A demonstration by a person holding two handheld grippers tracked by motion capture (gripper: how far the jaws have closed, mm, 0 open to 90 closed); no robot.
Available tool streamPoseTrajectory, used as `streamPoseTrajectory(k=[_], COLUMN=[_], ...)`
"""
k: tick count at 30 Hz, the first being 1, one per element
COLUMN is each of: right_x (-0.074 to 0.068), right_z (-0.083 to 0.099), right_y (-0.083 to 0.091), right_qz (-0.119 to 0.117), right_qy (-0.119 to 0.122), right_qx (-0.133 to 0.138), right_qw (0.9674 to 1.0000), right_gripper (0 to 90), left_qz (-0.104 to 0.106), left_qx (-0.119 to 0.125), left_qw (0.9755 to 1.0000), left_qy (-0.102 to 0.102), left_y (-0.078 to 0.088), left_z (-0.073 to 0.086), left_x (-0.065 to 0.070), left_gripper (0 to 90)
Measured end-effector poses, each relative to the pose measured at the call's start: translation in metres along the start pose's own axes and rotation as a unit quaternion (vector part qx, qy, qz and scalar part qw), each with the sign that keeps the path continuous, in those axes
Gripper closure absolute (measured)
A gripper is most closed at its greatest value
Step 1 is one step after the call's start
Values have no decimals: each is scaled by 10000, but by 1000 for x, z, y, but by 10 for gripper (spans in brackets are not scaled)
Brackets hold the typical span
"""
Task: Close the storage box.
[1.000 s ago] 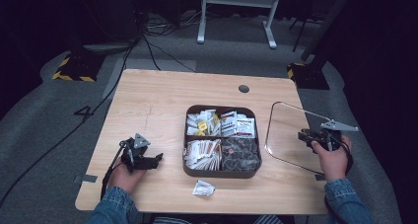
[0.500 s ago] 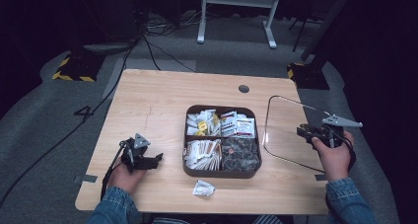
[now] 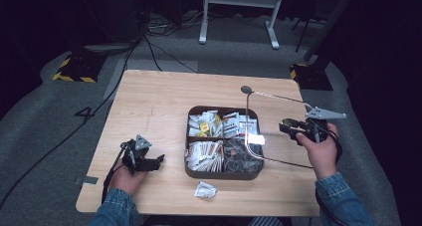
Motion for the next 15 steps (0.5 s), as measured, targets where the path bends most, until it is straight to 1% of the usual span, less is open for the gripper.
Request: streamPoseTrajectory(k=[3, 5, 8, 11, 12, 13, 15], right_x=[-18, -27, -42, -52, -56, -56, -65], right_z=[-8, -11, -16, -19, -21, -21, -23], right_y=[-8, -12, -20, -27, -30, -30, -36], right_qz=[-194, -287, -394, -377, -331, -331, -241], right_qy=[133, 205, 233, 211, 223, 223, 241], right_qx=[-9, -34, -99, -172, -189, -189, -233], right_qw=[9997, 9994, 9989, 9989, 9990, 9990, 9991], right_gripper=[590, 590, 589, 590, 590, 590, 589], left_qz=[-7, -9, -40, -18, -18, -18, -9], left_qx=[-5, -6, -6, -15, -18, -18, -12], left_qw=[10000, 10000, 10000, 10000, 10000, 10000, 10000], left_qy=[2, 6, 33, 40, 26, 26, 24], left_y=[0, 0, 1, 2, 2, 2, 3], left_z=[0, 0, 1, 2, 2, 2, 3], left_x=[0, 0, 0, 1, 1, 1, 2], left_gripper=[189, 189, 188, 188, 189, 189, 189])
Point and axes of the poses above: each handheld gripper's, and its own axes: y roughly backward along the jaws, z roughly out of its underside, x roughly to its right, the point moved 7 cm from there along -y, roughly forward along the jaws, and after that the axes turned 13 degrees about -y, right-handed, at the moved point
